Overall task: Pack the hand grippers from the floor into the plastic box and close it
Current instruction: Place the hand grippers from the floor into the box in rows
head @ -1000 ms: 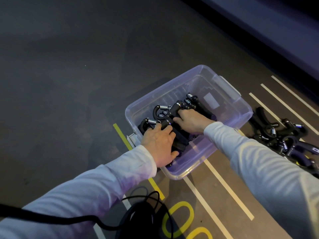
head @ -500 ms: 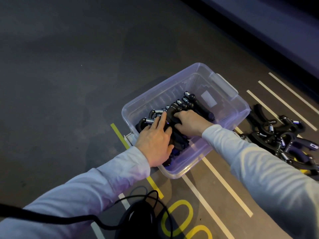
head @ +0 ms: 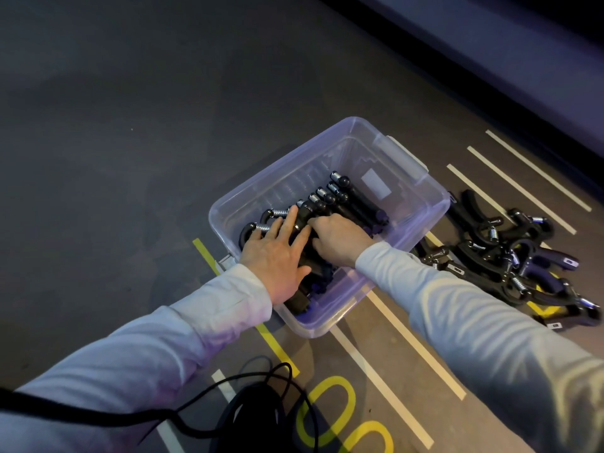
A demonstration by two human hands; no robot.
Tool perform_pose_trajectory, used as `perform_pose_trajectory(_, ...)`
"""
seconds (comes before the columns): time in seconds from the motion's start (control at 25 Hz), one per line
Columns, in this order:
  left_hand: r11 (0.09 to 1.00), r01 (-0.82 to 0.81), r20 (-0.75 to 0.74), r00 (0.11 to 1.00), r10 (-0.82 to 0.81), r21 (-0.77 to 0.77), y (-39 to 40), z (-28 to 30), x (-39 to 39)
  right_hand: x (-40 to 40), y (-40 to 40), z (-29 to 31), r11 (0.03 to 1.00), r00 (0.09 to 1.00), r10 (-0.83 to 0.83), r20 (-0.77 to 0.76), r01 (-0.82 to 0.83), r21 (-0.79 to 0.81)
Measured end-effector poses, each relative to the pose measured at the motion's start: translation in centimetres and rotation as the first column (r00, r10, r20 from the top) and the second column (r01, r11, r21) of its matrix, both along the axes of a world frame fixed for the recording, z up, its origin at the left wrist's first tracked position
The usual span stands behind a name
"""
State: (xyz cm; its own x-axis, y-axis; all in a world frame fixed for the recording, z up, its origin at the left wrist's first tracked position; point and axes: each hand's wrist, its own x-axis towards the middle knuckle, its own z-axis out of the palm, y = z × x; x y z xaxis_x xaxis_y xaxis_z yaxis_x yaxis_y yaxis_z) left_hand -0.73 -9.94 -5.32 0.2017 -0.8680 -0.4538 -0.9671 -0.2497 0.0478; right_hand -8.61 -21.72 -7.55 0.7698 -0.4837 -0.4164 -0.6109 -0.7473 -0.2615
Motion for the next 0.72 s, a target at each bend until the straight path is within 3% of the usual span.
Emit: perform_pose_trajectory(0.72, 0.998, -0.008, 0.039, 0.999, 0.011, -0.065, -0.3, 1.2, -0.6, -0.8, -0.1, 0.4, 0.994, 0.994, -0.072, 0.079, 0.065, 0.091)
